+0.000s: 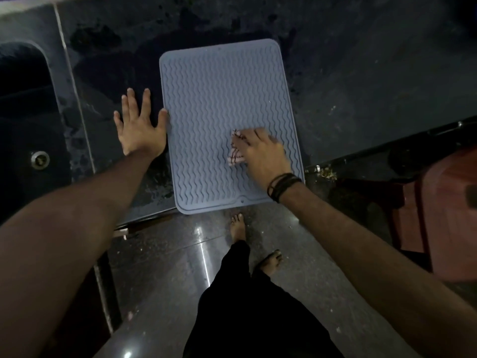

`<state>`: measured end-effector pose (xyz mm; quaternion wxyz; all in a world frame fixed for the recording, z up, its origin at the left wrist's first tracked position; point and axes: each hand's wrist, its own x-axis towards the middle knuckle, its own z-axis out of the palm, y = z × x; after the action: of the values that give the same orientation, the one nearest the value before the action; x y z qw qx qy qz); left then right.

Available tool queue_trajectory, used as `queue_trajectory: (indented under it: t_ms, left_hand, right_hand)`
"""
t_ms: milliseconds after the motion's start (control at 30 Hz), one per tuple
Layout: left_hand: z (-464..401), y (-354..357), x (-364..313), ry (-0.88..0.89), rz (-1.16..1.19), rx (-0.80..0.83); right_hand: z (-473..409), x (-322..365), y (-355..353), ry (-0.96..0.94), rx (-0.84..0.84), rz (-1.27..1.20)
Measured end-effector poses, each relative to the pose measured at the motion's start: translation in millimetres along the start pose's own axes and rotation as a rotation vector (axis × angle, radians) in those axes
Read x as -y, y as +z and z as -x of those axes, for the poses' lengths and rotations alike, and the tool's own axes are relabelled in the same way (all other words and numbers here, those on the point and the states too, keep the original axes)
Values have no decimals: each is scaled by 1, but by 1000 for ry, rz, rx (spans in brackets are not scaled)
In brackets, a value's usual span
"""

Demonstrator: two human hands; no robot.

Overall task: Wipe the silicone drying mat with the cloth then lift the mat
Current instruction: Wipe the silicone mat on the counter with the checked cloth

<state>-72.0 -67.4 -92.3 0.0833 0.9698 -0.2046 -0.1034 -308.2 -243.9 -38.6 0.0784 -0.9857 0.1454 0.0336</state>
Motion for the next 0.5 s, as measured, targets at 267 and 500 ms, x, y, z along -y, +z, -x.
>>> queue_trajectory:
  t_ms: [267,500]
  left_hand:
    - [1,-1,-1,0,-4,12]
    - [2,0,-2,-1,-21,13]
  right_hand:
    - [98,7,4,-100,58,1]
    - [87,-4,-21,-19,-53,-147]
